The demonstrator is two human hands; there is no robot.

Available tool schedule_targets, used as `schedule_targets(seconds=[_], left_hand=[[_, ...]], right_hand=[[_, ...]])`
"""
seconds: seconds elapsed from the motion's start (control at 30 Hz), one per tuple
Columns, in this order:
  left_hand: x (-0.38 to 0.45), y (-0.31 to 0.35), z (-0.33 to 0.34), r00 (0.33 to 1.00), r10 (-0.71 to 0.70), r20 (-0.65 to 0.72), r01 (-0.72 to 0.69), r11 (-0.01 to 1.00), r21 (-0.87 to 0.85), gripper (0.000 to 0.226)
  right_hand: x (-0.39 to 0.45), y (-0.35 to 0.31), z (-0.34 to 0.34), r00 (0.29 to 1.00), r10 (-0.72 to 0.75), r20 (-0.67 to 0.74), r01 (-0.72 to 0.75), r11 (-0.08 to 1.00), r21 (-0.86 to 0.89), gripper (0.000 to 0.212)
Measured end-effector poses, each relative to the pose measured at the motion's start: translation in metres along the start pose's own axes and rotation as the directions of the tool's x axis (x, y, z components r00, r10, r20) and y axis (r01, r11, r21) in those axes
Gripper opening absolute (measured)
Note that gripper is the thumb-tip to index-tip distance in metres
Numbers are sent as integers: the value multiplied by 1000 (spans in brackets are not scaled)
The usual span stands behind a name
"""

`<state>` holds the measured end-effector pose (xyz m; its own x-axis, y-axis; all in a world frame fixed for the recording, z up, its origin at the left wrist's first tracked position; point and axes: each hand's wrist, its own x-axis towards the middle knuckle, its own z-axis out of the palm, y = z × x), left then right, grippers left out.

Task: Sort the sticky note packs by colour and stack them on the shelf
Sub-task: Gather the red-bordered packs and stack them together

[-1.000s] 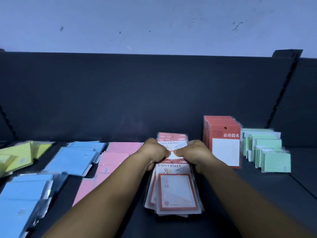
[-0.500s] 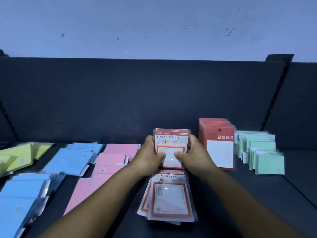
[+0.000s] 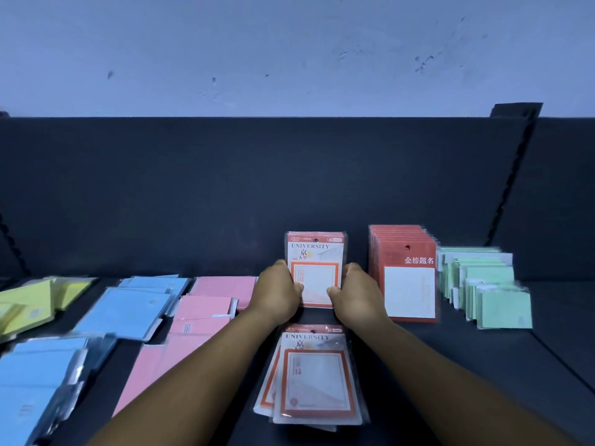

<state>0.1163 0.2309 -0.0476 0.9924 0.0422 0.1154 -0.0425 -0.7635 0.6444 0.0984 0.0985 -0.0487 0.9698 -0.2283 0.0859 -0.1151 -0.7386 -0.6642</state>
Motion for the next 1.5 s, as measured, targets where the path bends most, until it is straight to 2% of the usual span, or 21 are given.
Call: schedule_targets(seconds=[0.33, 0.6, 0.77, 0.97, 1.13, 1.23, 1.3, 1.37, 1.43, 1.5], left_hand=[[22, 6, 11, 1000, -21, -14, 22, 998, 52, 14], [23, 6, 12, 999, -33, -21, 34, 997, 67, 19], [10, 6, 6, 997, -39, 59, 36, 997, 63, 28], [-37, 10, -22, 969, 81, 232, -119, 980, 157, 34], [-84, 5, -41, 941, 24, 336, -129, 948, 291, 41], [-102, 3, -47, 944, -9, 329, -106, 938, 330, 40], [-108, 3, -50, 941, -36, 336, -75, 947, 313, 40], [-112, 5, -52, 938, -52, 343, -45, 962, 268, 30], [-113, 3, -51, 939, -68, 337, 14, 987, 161, 20], [-113, -1, -48, 938, -102, 331, 98, 995, 28, 20]], right_hand=[[17, -4, 4, 999, 35, -21, -36, 998, -45, 29], [19, -10, 6, 998, 55, -12, -55, 998, -43, 31], [7, -19, 0, 996, 70, 54, -66, 996, -60, 48], [-39, -21, -23, 978, -83, 193, 107, 987, -117, 50], [-75, -11, -39, 946, -91, 310, 169, 957, -236, 65], [-90, -2, -42, 934, -50, 355, 164, 940, -299, 59], [-97, 3, -41, 924, -22, 382, 156, 934, -323, 53], [-102, 5, -39, 921, -6, 389, 126, 951, -284, 49], [-105, 3, -36, 927, 9, 375, 89, 966, -244, 48], [-108, 1, -34, 937, 37, 347, 31, 982, -187, 48]])
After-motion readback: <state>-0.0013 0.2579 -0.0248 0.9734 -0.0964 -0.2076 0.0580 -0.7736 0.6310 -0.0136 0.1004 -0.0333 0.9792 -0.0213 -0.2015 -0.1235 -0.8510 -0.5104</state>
